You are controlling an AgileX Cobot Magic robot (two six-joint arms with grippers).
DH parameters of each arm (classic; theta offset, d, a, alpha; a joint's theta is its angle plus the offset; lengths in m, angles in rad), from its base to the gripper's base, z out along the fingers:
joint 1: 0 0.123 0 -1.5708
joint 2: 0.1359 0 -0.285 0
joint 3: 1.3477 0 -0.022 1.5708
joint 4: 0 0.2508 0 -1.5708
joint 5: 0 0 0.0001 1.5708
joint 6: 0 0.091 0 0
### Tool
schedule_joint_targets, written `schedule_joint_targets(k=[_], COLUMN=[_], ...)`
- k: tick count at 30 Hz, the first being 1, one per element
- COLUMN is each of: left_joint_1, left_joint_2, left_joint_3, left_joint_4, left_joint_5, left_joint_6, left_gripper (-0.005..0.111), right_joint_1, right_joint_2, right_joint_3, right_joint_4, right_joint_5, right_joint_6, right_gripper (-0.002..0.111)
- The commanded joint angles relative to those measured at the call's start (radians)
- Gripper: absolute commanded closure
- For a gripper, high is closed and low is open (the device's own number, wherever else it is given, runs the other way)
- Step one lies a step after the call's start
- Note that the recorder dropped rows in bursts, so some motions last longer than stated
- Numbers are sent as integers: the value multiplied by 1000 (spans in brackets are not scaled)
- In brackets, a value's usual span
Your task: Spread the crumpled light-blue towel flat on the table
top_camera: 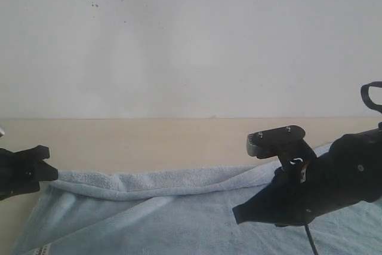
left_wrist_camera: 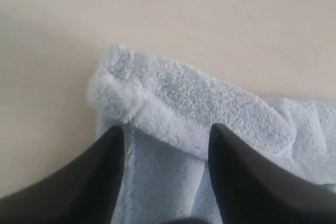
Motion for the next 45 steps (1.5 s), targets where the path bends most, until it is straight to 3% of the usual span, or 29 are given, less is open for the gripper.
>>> schedule_joint_targets(k=[1, 19, 30, 42, 45], left_joint_1=[1, 1, -1, -92, -107], left_joint_2=[21, 86, 86, 86, 86], left_joint_3=[-39, -68, -68, -82, -94], left_joint_4=[-23, -67, -7, -41, -41], left_joint_5=[-12, -43, -99, 66, 96], left_joint_6=[-7, -3, -8, 4, 4], left_gripper=[59, 62, 65, 65, 73], right_joint_1=[1, 1, 1, 1, 1], right_joint_2=[-12, -12, -12, -12, -12], right_joint_3=[-5, -5, -5, -5, -5], right_joint_4=[5, 5, 5, 5, 5], right_joint_5=[-37, -80, -86, -94, -97], right_joint_6=[-11, -11, -11, -11, -11], right_gripper=[108, 108, 108, 108, 108])
